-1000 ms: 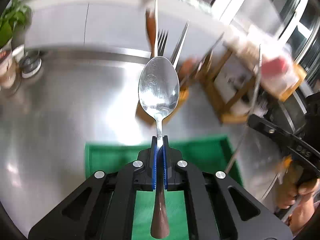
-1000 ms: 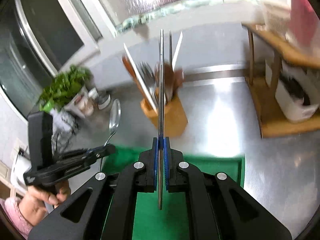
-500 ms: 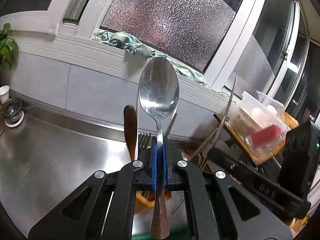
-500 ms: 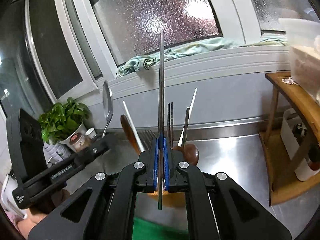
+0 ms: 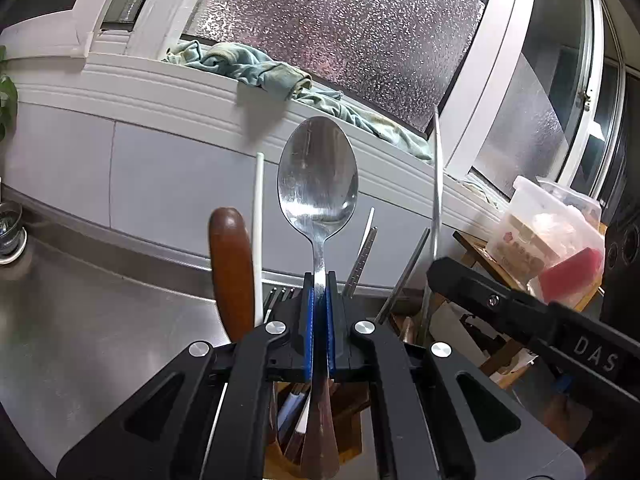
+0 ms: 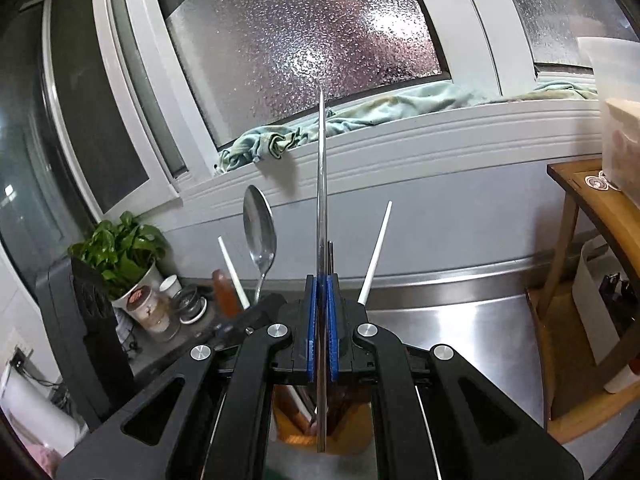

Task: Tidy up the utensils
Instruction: 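Lift the silver spoon with the left tool while the right tool carries the metal chopstick toward the holder, then lower the silver spoon into the holder with the left tool while the right tool lowers the chopstick in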

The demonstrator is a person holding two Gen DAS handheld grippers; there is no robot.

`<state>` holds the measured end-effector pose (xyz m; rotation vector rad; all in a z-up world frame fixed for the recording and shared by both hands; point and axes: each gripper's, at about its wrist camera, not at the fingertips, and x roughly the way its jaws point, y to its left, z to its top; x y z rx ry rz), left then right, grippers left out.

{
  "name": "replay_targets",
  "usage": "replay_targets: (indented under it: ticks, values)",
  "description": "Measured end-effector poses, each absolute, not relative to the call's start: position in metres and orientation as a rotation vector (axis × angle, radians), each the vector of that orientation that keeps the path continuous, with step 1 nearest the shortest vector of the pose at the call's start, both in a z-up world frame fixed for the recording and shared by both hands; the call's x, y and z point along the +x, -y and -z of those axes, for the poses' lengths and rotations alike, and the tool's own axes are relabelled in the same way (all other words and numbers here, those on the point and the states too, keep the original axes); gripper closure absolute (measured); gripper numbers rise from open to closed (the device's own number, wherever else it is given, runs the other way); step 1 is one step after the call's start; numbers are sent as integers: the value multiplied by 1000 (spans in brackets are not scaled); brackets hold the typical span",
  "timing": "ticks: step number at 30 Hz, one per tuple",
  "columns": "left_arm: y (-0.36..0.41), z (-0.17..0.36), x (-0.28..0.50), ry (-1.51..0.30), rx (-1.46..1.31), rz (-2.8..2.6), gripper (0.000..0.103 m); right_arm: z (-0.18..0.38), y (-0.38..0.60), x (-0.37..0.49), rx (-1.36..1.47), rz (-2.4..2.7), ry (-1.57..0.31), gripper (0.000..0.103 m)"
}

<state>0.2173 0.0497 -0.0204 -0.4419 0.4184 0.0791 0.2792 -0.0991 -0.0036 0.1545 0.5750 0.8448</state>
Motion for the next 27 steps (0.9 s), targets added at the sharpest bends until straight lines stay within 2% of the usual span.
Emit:
replay_targets:
  ticks: [7, 14, 27]
  values:
    - [-45, 29, 221, -400, -414, -99, 99, 10, 95, 276, 170, -867, -537, 98]
    - [-52, 26, 216, -401, -458, -62, 99, 12, 96, 278, 194, -950, -595, 98]
    - [-71, 24, 195, -442, -476, 14, 99, 35, 81, 260, -67, -967, -763, 98]
